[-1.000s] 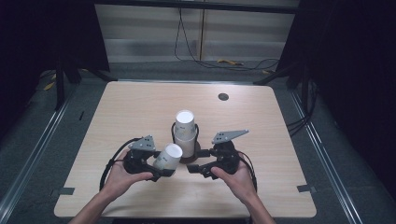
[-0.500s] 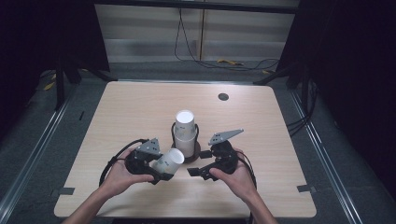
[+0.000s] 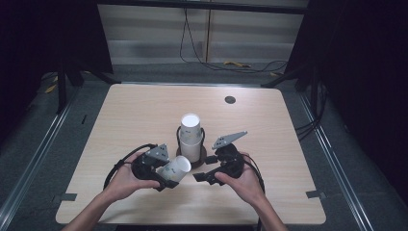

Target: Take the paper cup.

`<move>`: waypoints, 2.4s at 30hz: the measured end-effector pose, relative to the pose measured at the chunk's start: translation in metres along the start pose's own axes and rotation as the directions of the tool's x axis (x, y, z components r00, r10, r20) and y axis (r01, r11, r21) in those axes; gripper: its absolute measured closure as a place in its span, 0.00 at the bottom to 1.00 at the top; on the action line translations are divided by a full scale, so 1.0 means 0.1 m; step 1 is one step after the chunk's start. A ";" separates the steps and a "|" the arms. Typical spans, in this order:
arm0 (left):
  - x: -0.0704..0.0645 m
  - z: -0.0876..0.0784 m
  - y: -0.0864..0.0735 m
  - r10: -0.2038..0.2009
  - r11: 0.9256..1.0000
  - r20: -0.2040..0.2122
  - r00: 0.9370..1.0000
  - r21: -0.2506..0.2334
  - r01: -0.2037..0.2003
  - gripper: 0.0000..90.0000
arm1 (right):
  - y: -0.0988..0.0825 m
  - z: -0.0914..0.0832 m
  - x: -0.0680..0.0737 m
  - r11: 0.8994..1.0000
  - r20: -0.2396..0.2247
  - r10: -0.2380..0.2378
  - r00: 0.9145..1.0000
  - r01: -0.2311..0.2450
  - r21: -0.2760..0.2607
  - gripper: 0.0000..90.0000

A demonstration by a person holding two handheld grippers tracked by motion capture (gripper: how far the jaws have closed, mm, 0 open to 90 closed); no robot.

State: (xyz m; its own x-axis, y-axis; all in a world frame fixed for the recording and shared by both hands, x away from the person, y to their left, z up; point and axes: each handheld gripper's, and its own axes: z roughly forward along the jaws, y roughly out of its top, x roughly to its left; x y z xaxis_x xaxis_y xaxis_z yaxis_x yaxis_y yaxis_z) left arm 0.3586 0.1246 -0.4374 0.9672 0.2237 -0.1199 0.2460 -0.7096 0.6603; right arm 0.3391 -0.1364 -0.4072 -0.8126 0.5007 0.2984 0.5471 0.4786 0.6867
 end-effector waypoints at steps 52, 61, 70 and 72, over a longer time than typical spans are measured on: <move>-0.23 0.32 0.23 0.170 0.961 -0.039 0.985 0.227 -0.157 0.32 | 0.15 0.35 -0.07 0.937 -0.111 0.065 0.992 -0.022 0.348 0.19; -0.24 0.34 0.22 0.197 0.953 -0.040 0.979 0.242 -0.182 0.32 | 0.21 0.40 -0.09 0.933 -0.145 0.063 0.987 -0.007 0.360 0.23; -0.28 0.33 0.23 0.215 0.950 -0.050 0.975 0.244 -0.196 0.33 | 0.23 0.49 -0.08 0.917 -0.171 0.080 0.982 -0.006 0.398 0.37; -0.28 0.33 0.24 0.220 0.948 -0.053 0.974 0.246 -0.201 0.33 | 0.24 0.49 -0.09 0.915 -0.176 0.085 0.981 -0.007 0.403 0.37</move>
State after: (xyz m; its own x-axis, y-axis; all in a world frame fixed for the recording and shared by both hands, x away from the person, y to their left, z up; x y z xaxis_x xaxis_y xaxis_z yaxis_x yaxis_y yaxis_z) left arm 0.3393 0.0796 -0.4428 0.9930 0.0968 0.0679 0.0540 -0.8821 0.4680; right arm 0.3693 -0.0937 -0.4259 -0.7861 0.4048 0.4672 0.5870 0.7255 0.3591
